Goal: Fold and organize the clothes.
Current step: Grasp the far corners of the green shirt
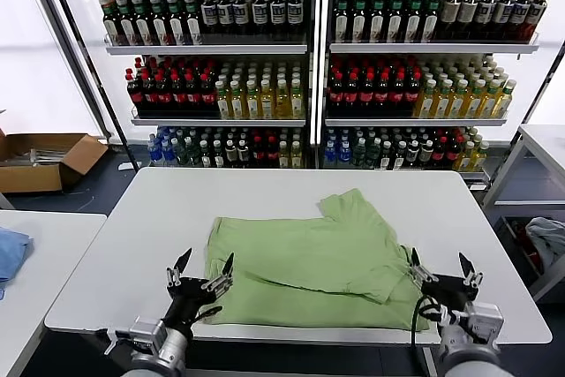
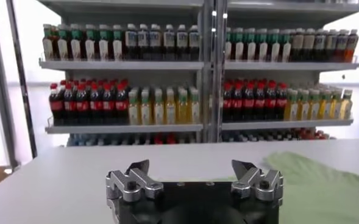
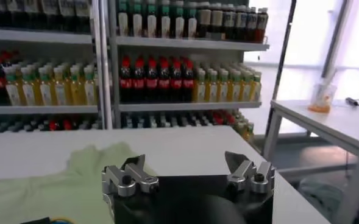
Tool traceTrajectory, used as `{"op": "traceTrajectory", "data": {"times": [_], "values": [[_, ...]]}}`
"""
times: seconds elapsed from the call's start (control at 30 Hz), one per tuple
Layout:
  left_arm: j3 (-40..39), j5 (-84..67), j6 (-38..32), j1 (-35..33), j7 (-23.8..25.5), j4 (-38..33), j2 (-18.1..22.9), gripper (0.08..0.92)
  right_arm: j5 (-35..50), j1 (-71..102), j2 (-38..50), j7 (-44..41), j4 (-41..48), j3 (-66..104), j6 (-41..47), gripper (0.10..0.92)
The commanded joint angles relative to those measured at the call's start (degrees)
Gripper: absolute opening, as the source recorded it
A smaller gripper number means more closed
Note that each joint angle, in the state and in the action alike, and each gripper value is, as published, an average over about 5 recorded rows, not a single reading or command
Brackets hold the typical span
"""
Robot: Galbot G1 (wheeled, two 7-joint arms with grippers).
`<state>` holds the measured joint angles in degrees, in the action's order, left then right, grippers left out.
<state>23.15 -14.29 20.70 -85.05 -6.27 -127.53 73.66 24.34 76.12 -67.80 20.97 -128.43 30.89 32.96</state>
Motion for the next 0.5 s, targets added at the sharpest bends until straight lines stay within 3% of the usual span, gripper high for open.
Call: {"op": "traceTrajectory", "data": {"times": [0.03,0.23,0.5], "values": [[-1.82,-9.28,1.83,20.92,2.25,15.93,-8.76,0.823,8.94,-22.17,12.17,-6.84,16.64,-4.17,0.18,0.823],[-7.55,-13.95,3.45,31.77,2.67,26.36,-12.73,0.823,12.46,-37.14,17.78,-10.40,32.81,-14.91,-0.13,0.823],[-13.37,-18.95,4.69,42.53,2.13,36.94,-13.88,0.823,9.31,-51.36,12.55,-13.27,47.44,-22.13,-1.75,0.823]]}}
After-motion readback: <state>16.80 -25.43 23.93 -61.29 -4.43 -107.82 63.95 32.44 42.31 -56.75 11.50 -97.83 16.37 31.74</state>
